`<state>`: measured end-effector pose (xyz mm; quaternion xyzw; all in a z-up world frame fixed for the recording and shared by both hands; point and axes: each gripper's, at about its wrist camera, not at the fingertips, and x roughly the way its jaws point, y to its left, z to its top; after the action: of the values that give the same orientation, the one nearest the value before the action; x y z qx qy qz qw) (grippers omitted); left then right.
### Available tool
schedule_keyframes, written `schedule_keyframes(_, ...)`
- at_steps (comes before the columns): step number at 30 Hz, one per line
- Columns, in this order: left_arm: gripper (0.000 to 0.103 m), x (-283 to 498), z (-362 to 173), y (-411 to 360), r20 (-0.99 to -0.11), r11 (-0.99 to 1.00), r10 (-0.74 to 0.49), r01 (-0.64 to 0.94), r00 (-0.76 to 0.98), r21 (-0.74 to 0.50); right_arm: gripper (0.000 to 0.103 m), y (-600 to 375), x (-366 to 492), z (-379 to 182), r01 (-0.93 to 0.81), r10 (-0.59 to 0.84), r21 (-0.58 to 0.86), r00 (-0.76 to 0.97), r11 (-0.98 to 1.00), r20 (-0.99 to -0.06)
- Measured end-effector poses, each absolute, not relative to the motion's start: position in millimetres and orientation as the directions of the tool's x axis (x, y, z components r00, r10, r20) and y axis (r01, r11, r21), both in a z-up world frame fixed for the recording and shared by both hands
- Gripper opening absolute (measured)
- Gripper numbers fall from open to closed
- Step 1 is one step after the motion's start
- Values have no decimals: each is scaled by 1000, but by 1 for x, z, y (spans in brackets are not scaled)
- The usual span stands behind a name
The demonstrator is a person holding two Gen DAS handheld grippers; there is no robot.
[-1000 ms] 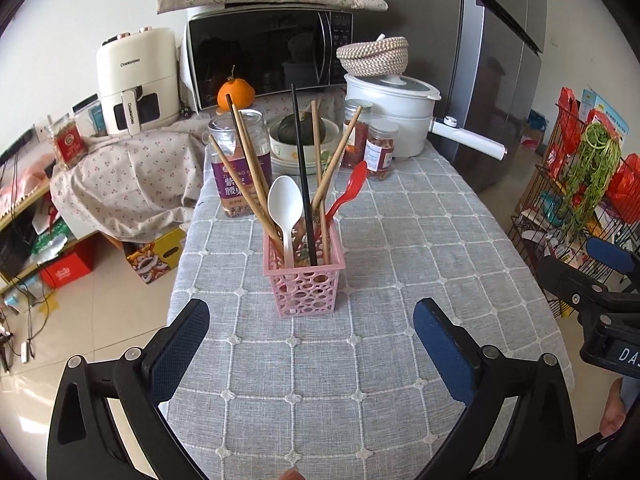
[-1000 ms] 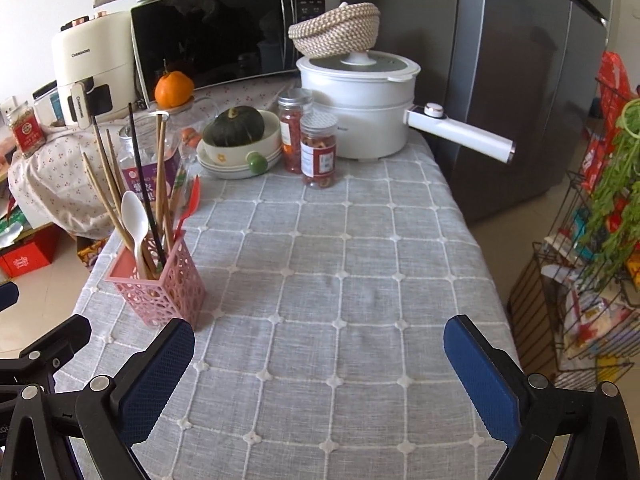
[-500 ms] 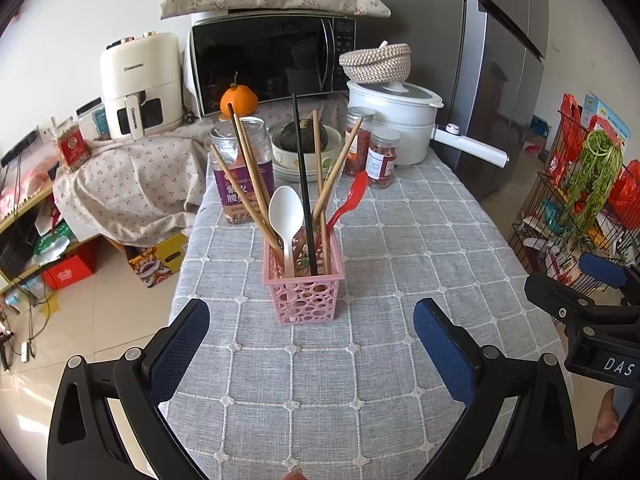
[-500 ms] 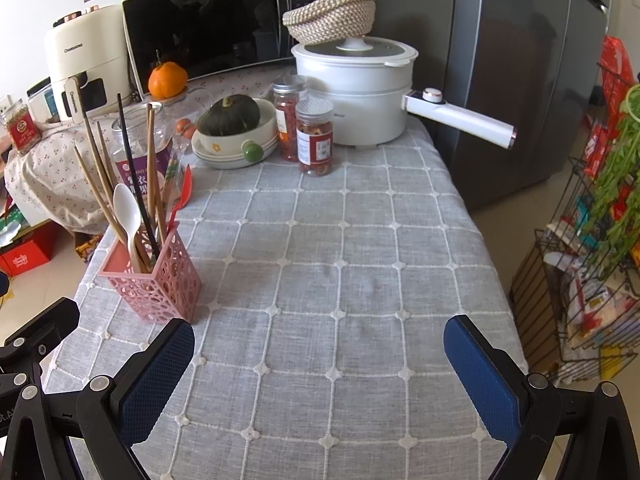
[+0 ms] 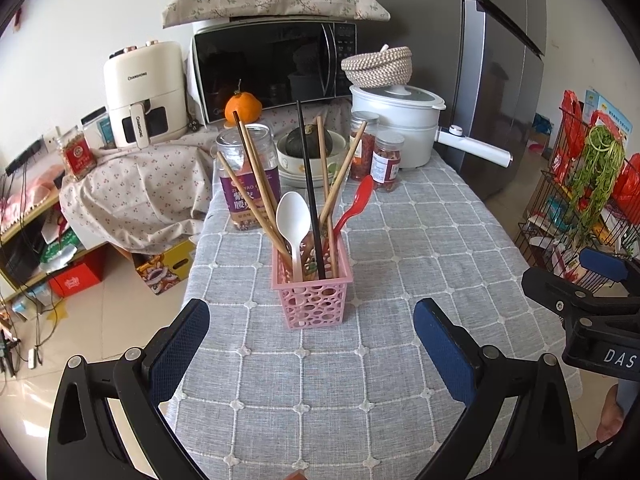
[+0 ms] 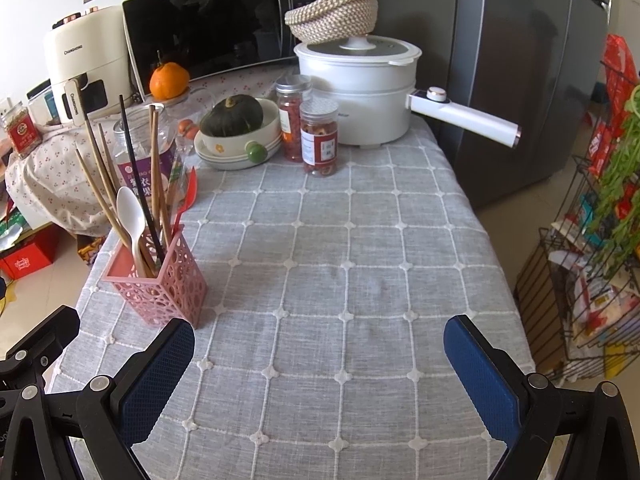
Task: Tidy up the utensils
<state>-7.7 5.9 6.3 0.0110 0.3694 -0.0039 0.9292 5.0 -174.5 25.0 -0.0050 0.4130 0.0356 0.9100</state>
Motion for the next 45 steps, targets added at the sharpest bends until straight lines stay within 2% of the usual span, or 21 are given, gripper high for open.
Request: schedule_keyframes(45, 103, -6, 6, 6, -696, 1000, 3, 5, 718, 9, 102, -172, 6, 22, -59, 58, 26, 648, 998, -759)
